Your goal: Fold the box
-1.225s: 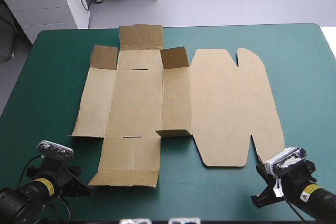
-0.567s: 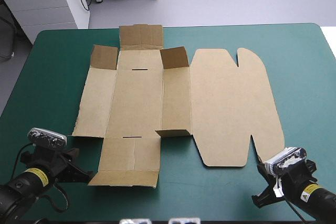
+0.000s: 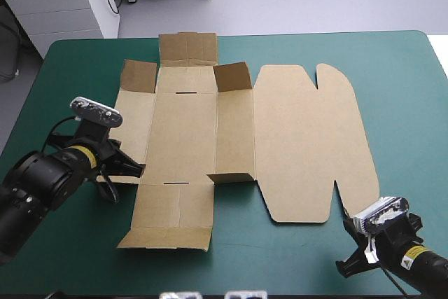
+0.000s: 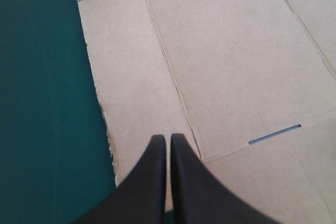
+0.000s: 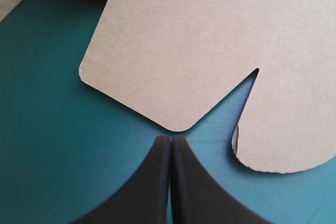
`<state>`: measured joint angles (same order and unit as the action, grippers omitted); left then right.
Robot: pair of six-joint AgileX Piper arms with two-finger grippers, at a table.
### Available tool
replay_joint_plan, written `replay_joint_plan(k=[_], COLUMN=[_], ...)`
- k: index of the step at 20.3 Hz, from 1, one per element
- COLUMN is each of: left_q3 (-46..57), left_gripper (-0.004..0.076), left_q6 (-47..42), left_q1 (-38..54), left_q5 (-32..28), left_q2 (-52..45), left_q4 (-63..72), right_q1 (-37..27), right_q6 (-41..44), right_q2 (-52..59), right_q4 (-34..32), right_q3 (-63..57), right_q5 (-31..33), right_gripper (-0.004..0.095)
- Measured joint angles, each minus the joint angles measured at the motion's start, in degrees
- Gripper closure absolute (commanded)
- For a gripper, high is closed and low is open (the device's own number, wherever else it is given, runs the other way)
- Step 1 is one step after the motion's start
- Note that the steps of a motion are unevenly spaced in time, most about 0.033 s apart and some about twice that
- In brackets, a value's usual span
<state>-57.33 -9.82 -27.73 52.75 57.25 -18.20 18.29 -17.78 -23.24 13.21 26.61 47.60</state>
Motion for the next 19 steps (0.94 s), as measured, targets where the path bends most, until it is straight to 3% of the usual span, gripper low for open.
replay_joint_plan(k=[5, 7, 11, 15, 19], left_q3=[-3.54, -3.62, -3.67, -3.67, -3.98], left_gripper=[0.0705, 0.0705, 0.0705, 0.0705, 0.0706], left_q6=[2.26, 6.92, 21.9, 34.99, 44.24], left_q1=[1.72, 6.63, 22.06, 41.75, 54.0], left_q5=[-0.49, -1.06, -1.0, 2.92, 8.82], left_q2=[7.34, 8.74, 9.12, 9.17, 11.03], left_q4=[1.49, 6.74, 20.92, 36.78, 47.98], right_q1=[0.0, 0.0, 0.0, 0.0, 0.0], right_q6=[0.0, 0.0, 0.0, 0.0, 0.0], right_q2=[0.0, 0.0, 0.0, 0.0, 0.0], right_q4=[-0.01, -0.06, -0.12, -0.01, -0.01], right_q3=[0.0, 0.0, -0.79, -1.92, -2.09], right_q5=[0.0, 0.0, -0.5, -2.54, -2.82], right_gripper=[0.0927, 0.0927, 0.0927, 0.0927, 0.0927])
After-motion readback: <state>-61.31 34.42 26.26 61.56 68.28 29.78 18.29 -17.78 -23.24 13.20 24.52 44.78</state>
